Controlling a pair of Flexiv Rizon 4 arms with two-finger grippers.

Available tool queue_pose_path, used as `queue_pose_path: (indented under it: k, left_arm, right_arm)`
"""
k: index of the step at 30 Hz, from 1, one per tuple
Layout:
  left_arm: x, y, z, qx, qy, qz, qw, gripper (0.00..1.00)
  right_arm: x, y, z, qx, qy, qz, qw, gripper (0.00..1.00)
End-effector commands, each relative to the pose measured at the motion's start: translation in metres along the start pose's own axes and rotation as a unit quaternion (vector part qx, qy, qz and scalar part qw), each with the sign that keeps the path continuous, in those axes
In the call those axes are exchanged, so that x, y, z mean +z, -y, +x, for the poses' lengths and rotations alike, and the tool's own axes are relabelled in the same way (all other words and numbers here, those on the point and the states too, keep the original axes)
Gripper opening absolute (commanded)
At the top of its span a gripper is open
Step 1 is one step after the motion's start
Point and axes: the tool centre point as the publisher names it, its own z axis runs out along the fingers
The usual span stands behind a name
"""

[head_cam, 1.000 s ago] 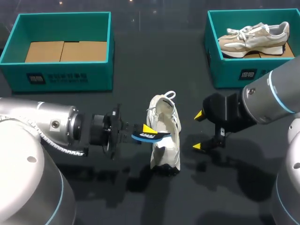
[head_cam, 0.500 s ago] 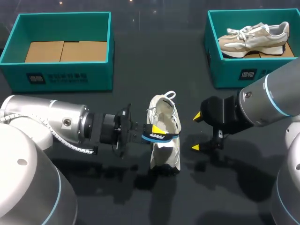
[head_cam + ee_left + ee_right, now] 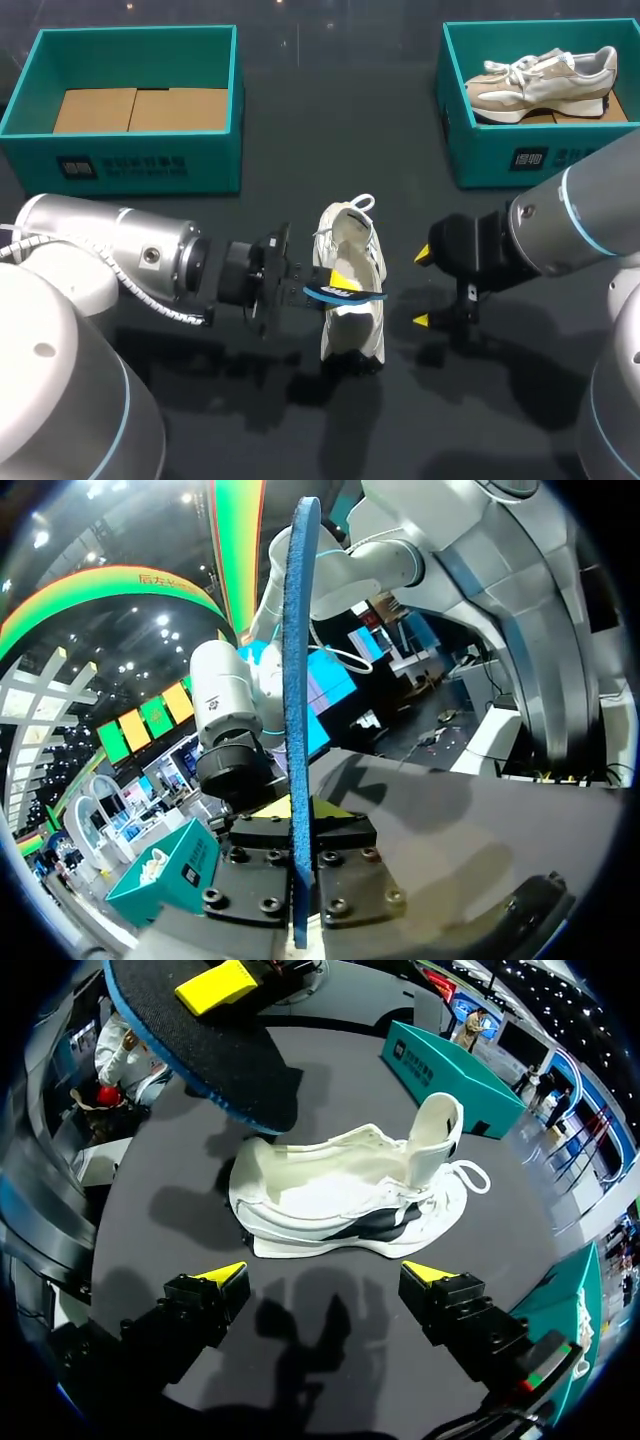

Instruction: Take the shoe out of the shoebox, open the shoe tongue, remove and reinsert the insole, then place the shoe into the shoebox

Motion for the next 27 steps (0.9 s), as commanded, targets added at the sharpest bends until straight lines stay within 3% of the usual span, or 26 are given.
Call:
queue_pose_path:
  k: [1, 7, 27]
  left_arm:
    - [0.007, -0.009, -0.003, -0.001, -0.009, 0.008, 1.0, 0.0]
    - [0.007, -0.01, -0.002, -0.003, -0.01, 0.008, 1.0, 0.0]
    - [0.006, -0.016, 0.004, 0.029, -0.015, 0.002, 0.999, 0.0]
  right_arm:
    - [0.012, -0.003, -0.004, 0.0, -0.001, 0.007, 1.0, 1.0]
    - [0.02, -0.004, -0.008, 0.009, -0.006, 0.014, 1.0, 1.0]
    - [0.034, -0.019, 0.006, 0.013, -0.034, 0.011, 0.999, 1.0]
